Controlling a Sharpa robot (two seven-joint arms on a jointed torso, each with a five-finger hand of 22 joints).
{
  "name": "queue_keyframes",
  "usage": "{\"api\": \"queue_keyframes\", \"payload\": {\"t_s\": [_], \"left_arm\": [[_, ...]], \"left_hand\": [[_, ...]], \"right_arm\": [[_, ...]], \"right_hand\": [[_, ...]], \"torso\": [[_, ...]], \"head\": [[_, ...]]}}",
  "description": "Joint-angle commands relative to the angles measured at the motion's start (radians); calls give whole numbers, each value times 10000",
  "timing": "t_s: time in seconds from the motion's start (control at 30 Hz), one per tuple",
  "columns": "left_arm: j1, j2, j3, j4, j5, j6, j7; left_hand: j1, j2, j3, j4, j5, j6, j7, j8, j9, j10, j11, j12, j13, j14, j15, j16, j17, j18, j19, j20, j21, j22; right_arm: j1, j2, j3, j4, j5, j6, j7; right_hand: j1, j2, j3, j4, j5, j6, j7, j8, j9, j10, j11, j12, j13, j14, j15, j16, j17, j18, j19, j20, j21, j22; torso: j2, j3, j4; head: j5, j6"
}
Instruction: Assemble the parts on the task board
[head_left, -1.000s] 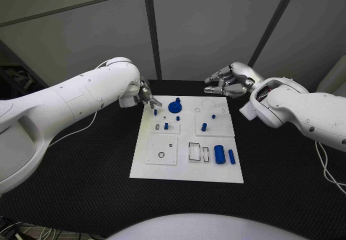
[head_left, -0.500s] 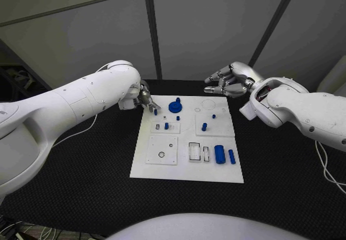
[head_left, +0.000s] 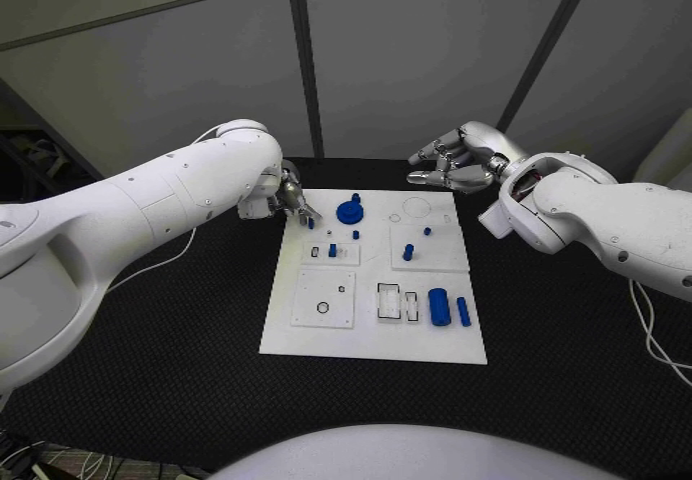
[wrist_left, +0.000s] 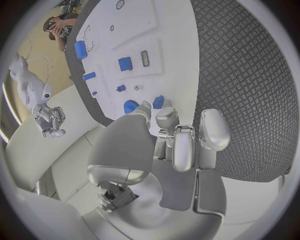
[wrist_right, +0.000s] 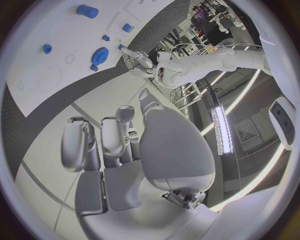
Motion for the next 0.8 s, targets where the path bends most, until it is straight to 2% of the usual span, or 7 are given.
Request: {"api": "queue_keyframes", "payload": {"t_s": [0.03, 0.37, 0.8], "left_arm": [[13, 20, 2, 6, -76, 58, 126], [11, 76, 2, -77, -76, -109, 150], [-11, 165, -1, -189, -76, 68, 81]], "left_hand": [[81, 79, -5, -74, -20, 99, -10, 8, -40, 331, 49, 55, 390, 758, 67, -50, 1438, -112, -51, 34, -62, 5], [258, 273, 23, -179, -34, 167, -23, 17, -180, 333, 37, 98, 411, 765, 61, -31, 1462, -121, -20, 31, -34, 52], [545, 527, 90, -403, -33, 218, -45, 16, -332, 328, 16, 123, 426, 770, 50, -13, 1485, -123, -14, 20, -39, 71]], "right_arm": [[18, 9, 5, 10, -15, -27, 86], [18, 24, 5, 3, -15, -17, 86], [18, 30, 5, 6, -15, -4, 77]], "right_hand": [[-90, -18, 13, 69, 61, 52, 5, -41, -15, 19, -25, 10, 6, 152, 15, -38, 11, 43, 37, 1, -41, 345], [-88, -4, 20, 74, 66, 54, 5, -38, -14, 29, -27, 33, 20, 156, 14, -31, 25, 38, 49, 1, -26, 364], [-88, -4, 20, 74, 66, 54, 5, -38, -14, 29, -27, 33, 20, 156, 14, -31, 25, 38, 49, 1, -26, 364]], "torso": [[-5, 1, 0], [5, 4, -3], [-2, 6, -8]], "head": [[5, 1], [6, -7], [-7, -29]]}}
